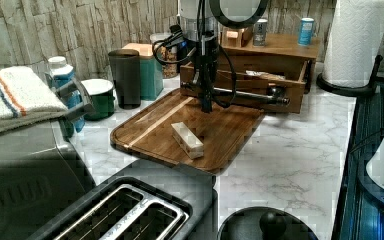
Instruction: Close the drawer.
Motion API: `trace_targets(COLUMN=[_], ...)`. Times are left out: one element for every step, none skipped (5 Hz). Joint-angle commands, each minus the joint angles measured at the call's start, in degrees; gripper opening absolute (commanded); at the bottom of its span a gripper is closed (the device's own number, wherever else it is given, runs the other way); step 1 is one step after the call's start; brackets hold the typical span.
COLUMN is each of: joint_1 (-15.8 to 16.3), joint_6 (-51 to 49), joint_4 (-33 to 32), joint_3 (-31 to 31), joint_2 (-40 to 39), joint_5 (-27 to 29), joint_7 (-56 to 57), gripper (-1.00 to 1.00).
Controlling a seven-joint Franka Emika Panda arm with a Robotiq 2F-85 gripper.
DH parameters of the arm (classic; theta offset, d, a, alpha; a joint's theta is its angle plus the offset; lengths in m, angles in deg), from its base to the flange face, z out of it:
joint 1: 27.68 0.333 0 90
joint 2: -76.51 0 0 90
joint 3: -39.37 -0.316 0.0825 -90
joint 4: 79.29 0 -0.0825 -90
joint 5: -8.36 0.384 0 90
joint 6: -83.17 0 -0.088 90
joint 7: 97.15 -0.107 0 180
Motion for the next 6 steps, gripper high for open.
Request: trace_targets(joint_1=[-6.72,-10.11,-11.60,-15.18,-18.62,-22.75], joint_6=[-7.62,-6.41,-4.56,-5.36,-1.24,-0.89], joint_4=[5.37,8.09,10.88,15.02,17.90,22.46], joint_3=[4.73,7.72,11.88,13.37,15.26,15.50], joint_2=[1.49,0.01,-2.16,-3.79,-5.07,-8.62], joint_5=[2.97,5.34,7.74,9.26,7.33,11.21], joint_7=[13.26,23.36,31.69,36.83,39.43,47.94], gripper=[-1.00,-1.00,-1.00,-1.00,-1.00,-1.00])
